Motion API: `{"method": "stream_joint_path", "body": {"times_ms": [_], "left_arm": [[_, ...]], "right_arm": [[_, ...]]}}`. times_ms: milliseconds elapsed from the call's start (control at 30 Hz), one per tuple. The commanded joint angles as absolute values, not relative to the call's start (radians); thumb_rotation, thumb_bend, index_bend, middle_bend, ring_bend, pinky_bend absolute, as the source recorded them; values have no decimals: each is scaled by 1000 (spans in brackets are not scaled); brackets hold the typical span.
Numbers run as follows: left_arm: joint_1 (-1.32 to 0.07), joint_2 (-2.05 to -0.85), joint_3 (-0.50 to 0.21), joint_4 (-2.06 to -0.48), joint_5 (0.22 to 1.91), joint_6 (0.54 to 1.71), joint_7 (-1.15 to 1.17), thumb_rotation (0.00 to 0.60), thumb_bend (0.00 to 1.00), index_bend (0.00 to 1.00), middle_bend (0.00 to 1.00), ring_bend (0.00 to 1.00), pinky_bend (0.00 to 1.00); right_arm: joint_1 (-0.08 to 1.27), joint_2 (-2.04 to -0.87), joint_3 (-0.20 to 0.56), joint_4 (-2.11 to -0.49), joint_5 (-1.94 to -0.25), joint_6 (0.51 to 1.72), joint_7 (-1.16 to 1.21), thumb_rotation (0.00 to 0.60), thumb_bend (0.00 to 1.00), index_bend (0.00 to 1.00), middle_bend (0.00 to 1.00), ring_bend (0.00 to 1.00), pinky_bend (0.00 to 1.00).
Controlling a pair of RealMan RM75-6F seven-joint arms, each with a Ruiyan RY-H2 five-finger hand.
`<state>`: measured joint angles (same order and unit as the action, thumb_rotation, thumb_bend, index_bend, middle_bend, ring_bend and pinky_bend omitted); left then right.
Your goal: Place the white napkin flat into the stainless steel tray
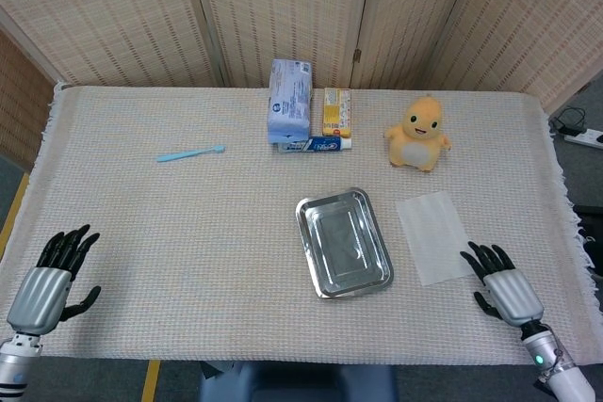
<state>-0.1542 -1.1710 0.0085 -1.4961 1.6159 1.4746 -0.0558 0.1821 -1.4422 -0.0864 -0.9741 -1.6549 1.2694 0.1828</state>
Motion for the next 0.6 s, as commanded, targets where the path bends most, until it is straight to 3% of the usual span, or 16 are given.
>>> {"method": "stream_joint_path", "body": {"times_ms": [33,600], "left_arm": [[-155,-1172,8,-1495,1615,1472,-57,600,387,0,0,0,0],[-159,-1173,8,-1492,1610,1467,-58,600,385,0,0,0,0]], "right_arm": [[204,-1419,-84,-1009,-1649,1238,144,600,484,78,0,0,0],[241,-1488,-62,-950,-1613,1196,65,600,458,65,0,0,0]]}}
